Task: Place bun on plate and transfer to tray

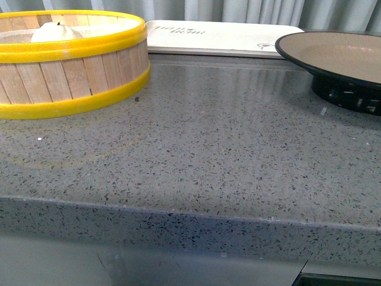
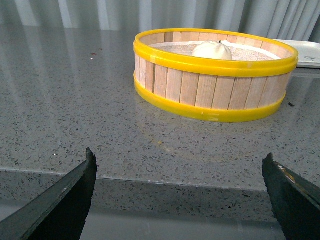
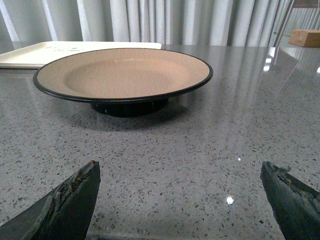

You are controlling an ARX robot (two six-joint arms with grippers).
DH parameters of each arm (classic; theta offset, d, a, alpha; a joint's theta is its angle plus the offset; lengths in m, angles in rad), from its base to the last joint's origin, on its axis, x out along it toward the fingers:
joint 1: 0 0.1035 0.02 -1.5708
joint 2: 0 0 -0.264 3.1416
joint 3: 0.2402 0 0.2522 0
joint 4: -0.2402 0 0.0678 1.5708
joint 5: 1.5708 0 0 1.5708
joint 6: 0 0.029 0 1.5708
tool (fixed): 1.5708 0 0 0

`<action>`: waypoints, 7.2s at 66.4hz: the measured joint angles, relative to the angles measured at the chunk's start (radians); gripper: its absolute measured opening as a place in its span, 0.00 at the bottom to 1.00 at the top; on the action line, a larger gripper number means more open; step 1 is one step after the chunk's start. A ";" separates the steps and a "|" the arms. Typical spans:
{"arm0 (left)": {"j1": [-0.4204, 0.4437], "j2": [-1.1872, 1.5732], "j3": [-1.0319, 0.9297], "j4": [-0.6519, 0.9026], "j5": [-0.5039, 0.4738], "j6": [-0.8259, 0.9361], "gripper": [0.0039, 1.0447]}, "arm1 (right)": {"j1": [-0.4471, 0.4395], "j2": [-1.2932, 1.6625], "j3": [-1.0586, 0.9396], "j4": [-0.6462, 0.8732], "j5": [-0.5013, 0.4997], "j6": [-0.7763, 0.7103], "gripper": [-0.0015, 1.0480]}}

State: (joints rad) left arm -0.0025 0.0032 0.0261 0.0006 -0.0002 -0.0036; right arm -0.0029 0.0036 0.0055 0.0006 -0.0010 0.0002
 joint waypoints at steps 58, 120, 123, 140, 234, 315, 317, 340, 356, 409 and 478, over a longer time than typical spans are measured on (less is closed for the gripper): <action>0.063 0.314 0.203 -0.416 0.139 -0.090 0.94 | 0.000 0.000 0.000 0.000 -0.002 0.000 0.92; -0.281 1.532 1.275 -0.181 -0.153 0.008 0.94 | 0.001 0.000 0.000 0.000 0.000 0.000 0.92; -0.271 1.551 1.296 -0.198 -0.169 0.021 0.94 | 0.001 0.000 0.000 0.000 0.000 0.000 0.92; -0.238 1.604 1.368 -0.239 -0.209 0.053 0.94 | 0.001 0.000 0.000 0.000 0.000 0.000 0.92; -0.212 1.629 1.339 -0.373 -0.137 0.005 0.05 | 0.001 0.000 0.000 0.000 0.000 0.000 0.92; -0.876 1.975 1.858 -0.383 -0.212 0.107 0.03 | 0.001 0.000 0.000 0.000 0.000 0.000 0.92; -0.878 1.997 1.886 -0.393 -0.214 0.108 0.03 | 0.001 0.000 0.000 0.000 0.000 0.000 0.92; -0.877 2.154 2.127 -0.491 -0.230 0.135 0.03 | 0.001 0.000 0.000 0.000 0.000 0.000 0.92; -0.871 2.185 2.159 -0.520 -0.240 0.158 0.03 | 0.001 0.000 0.000 0.000 0.000 0.000 0.92; -0.865 2.257 2.217 -0.616 -0.235 0.171 0.32 | 0.001 0.000 0.000 0.000 0.000 0.000 0.92; -0.565 1.408 1.409 -0.170 -0.197 0.249 0.94 | 0.001 0.000 0.000 0.000 0.000 0.000 0.92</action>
State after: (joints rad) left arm -0.5678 1.4113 1.4353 -0.1692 -0.1970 0.2451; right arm -0.0021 0.0036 0.0055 0.0006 -0.0010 -0.0002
